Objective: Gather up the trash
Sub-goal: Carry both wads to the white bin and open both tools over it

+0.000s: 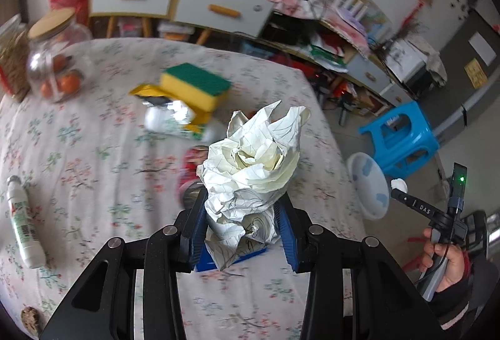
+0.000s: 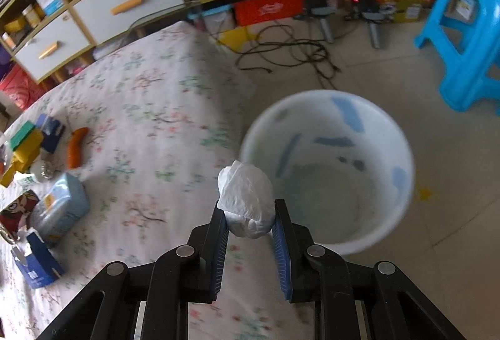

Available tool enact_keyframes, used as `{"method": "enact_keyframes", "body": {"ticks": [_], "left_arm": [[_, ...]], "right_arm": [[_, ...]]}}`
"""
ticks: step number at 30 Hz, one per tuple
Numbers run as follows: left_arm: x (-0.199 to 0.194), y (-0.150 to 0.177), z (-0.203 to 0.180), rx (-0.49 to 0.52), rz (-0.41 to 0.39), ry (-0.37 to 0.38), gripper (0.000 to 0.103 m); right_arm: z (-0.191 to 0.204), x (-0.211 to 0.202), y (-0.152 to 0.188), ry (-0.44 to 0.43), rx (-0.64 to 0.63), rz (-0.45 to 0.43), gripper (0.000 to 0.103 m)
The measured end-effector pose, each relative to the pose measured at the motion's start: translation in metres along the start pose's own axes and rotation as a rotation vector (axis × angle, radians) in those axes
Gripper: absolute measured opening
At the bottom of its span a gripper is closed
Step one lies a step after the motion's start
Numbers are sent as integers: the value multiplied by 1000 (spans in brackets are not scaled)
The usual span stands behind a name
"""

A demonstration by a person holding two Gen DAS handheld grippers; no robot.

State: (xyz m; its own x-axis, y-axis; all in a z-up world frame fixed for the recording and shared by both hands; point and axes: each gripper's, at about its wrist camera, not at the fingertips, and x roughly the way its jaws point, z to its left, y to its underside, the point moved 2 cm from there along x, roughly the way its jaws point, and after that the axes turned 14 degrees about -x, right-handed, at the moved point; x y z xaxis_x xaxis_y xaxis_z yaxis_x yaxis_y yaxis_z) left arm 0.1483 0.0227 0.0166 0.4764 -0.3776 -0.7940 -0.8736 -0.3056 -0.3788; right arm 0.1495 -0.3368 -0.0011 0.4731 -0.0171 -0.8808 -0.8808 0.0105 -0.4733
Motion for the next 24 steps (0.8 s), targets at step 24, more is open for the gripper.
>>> {"method": "enact_keyframes", "body": {"ticks": [24], "left_arm": [[155,65,-206,303,219,99,44]], "right_arm": [[-118,-12,41,0,196,11,25]]}}
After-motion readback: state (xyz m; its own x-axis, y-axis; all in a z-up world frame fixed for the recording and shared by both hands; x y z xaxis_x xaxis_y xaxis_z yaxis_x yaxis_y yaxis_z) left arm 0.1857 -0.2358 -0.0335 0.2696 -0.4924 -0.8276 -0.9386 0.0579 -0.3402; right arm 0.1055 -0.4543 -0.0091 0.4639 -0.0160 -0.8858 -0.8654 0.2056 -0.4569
